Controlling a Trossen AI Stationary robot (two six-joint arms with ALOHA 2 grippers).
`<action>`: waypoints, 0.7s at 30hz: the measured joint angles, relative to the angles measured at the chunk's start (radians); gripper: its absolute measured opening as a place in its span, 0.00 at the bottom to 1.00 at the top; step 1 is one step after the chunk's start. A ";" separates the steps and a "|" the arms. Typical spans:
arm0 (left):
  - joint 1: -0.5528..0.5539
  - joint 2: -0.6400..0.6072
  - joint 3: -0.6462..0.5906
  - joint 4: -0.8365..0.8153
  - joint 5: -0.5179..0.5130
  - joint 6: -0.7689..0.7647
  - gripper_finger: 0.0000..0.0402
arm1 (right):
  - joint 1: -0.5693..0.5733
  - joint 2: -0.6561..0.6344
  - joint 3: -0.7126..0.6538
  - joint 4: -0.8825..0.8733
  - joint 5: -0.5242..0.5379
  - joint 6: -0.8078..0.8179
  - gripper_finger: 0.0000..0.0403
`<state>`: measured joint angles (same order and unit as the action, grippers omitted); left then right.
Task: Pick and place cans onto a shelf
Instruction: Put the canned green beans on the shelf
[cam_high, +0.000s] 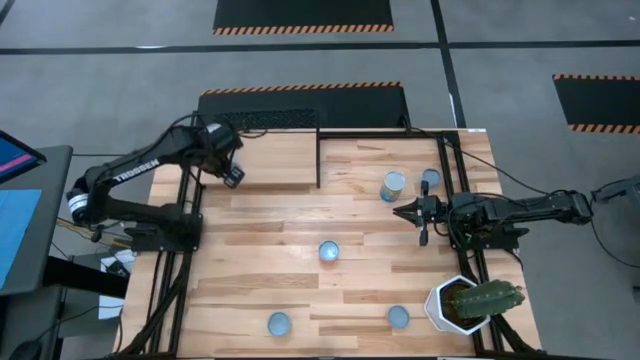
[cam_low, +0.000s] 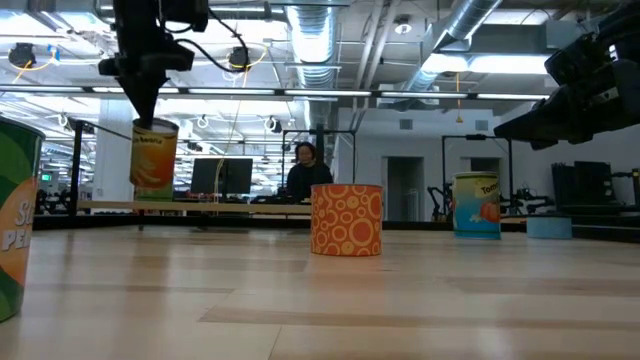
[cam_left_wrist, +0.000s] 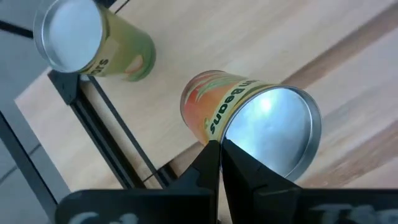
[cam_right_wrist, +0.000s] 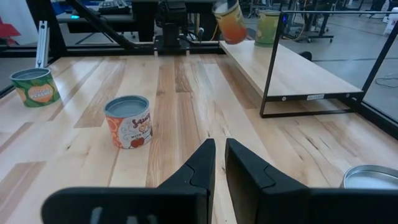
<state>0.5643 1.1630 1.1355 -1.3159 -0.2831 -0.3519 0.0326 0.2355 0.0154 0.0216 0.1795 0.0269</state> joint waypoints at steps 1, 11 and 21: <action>0.020 0.008 0.000 0.001 0.009 -0.003 0.00 | 0.000 0.000 0.000 0.000 0.000 0.000 0.15; 0.142 0.100 0.000 0.072 0.100 0.042 0.00 | 0.000 0.000 0.000 0.000 0.000 0.001 0.15; 0.210 0.133 0.000 0.152 0.115 0.115 0.00 | 0.000 0.000 0.000 -0.003 -0.004 0.003 0.15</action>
<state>0.7738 1.2961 1.1355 -1.1637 -0.1682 -0.2374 0.0325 0.2353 0.0154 0.0181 0.1756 0.0294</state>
